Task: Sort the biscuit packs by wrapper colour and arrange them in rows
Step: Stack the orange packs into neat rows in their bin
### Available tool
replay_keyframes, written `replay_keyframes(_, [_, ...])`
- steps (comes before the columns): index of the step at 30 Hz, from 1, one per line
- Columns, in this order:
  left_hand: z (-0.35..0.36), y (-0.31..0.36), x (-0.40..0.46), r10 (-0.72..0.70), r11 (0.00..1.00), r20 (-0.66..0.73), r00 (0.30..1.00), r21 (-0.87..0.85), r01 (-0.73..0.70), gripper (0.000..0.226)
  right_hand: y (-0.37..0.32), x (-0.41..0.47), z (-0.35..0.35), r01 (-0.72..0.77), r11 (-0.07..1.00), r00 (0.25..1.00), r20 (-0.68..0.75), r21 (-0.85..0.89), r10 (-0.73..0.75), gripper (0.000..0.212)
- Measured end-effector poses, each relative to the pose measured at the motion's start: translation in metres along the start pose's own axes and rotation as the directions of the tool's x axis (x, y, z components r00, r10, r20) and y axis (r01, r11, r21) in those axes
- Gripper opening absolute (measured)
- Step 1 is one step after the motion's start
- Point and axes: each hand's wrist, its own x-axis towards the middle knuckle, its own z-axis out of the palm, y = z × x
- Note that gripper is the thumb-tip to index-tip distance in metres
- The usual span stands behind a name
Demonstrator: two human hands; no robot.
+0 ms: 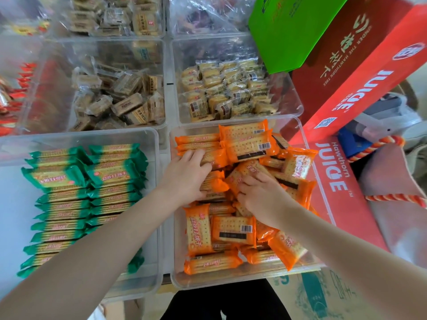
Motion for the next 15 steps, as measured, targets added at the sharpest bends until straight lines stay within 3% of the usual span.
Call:
replay_keyframes(3, [0.000, -0.001, -0.002, 0.025, 0.999, -0.030, 0.999, 0.032, -0.024, 0.055, -0.019, 0.007, -0.005, 0.021, 1.000, 1.000, -0.021, -0.005, -0.021, 0.020])
replay_keyframes(6, [0.001, 0.002, -0.002, 0.014, 0.998, -0.044, 0.999, 0.065, -0.011, 0.057, -0.042, 0.015, -0.001, 0.064, 0.995, 0.986, 0.149, 0.080, -0.075, 0.024])
replay_keyframes(12, [-0.004, 0.000, -0.003, -0.027, 0.995, -0.128, 0.991, 0.092, 0.039, 0.064, -0.053, 0.042, 0.010, -0.144, 0.980, 0.919, 0.385, 0.138, 0.081, 0.029])
replay_keyframes(15, [-0.008, -0.001, -0.001, -0.024, 0.996, -0.094, 0.995, 0.080, 0.031, 0.064, -0.063, 0.051, 0.009, -0.299, 0.944, 0.862, 0.465, 0.142, 0.203, 0.036])
